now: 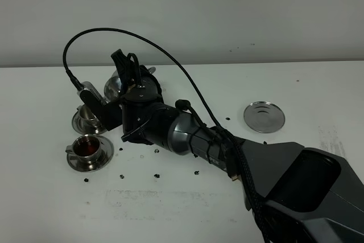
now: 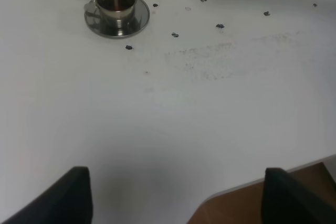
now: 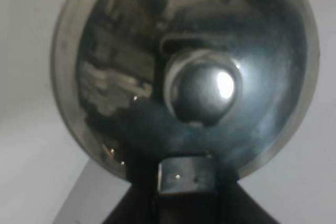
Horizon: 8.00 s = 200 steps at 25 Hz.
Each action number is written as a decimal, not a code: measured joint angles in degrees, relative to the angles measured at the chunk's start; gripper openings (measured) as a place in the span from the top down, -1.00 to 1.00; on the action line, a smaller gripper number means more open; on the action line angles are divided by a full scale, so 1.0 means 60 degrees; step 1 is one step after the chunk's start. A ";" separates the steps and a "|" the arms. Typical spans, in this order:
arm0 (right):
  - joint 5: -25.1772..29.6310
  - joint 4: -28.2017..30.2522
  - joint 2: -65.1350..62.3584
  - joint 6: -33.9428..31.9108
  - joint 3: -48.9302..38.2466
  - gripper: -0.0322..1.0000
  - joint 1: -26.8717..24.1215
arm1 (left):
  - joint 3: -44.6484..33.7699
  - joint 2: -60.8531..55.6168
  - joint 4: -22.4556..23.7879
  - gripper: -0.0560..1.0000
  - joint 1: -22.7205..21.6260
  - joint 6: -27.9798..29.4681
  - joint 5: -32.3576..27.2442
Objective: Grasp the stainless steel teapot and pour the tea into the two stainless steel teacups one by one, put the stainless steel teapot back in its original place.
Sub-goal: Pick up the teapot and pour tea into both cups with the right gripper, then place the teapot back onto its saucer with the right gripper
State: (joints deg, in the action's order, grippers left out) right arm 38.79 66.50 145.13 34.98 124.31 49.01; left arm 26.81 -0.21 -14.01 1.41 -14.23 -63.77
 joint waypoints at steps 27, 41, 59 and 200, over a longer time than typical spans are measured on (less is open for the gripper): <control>-0.0066 0.0902 0.0088 0.0028 0.0000 0.53 0.0056 | 0.0000 0.0000 0.0000 -0.32 0.0000 -0.0010 0.0000; -0.0256 0.1108 0.0088 0.0028 0.0000 0.53 0.0056 | 0.0000 0.0000 0.0000 -0.32 0.0000 -0.0010 0.0000; -0.0647 0.1158 0.0090 0.0028 0.0000 0.53 -0.0096 | 0.0000 0.0000 0.0000 -0.32 0.0000 -0.0010 0.0000; 0.1027 -0.5673 -0.2137 -0.0241 -0.0018 0.53 -0.0652 | 0.0000 0.0000 0.0000 -0.32 0.0000 -0.0009 0.0000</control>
State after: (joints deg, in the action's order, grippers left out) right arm 44.95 32.46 132.31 33.53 124.20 45.10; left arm 26.81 -0.21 -14.01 1.41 -14.28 -63.77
